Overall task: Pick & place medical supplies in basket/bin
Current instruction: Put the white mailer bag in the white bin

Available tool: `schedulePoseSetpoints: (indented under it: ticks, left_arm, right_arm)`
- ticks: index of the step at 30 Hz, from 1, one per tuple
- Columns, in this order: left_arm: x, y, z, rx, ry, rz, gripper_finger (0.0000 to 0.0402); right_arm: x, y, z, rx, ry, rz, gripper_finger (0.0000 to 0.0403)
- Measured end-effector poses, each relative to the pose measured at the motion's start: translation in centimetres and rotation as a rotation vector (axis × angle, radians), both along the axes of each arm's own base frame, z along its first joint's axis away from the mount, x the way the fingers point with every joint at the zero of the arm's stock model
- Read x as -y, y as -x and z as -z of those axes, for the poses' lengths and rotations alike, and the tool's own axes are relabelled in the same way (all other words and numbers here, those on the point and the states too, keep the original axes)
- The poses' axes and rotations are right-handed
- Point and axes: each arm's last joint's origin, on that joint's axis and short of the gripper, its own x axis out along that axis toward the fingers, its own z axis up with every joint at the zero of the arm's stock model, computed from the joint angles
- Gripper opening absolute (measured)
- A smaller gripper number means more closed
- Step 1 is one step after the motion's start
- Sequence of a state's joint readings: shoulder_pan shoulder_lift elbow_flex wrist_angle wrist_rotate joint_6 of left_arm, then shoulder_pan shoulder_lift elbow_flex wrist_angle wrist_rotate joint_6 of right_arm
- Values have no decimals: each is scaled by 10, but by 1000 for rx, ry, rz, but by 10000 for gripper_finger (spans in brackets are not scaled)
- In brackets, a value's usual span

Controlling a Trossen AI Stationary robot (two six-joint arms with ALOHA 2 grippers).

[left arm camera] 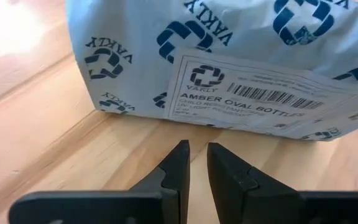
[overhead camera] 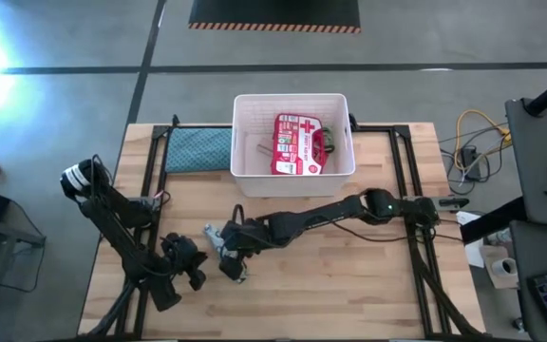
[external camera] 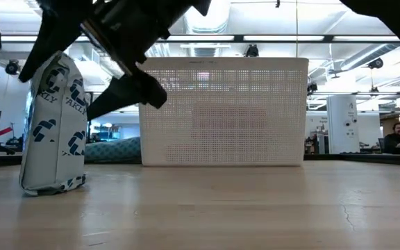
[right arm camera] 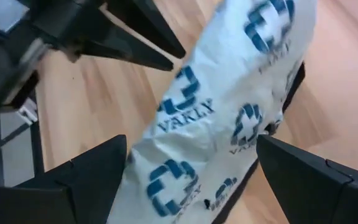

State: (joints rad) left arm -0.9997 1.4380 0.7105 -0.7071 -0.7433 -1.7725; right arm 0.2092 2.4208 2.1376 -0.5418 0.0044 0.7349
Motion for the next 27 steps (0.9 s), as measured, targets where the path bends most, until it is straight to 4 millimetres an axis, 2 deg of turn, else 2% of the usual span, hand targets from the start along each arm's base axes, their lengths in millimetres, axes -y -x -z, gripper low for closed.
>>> schedulePoseSetpoints:
  ticks: [6,13,17,23,27]
  left_arm:
    - [1,0,-1,-2,-8,22,37]
    - [3,1,-1,1,-5,31,37]
    - [3,1,-1,2,-3,32,37]
    - [3,1,-2,5,3,30,37]
    - [5,0,-5,12,14,30,37]
  right_arm:
    - [-1,-4,19,-28,-17,19,347]
    - [16,-6,21,-52,-18,44,316]
    - [27,-4,21,-95,-19,49,266]
    - [34,-4,20,-121,-31,41,162]
    - [40,-2,9,-102,-15,3,107]
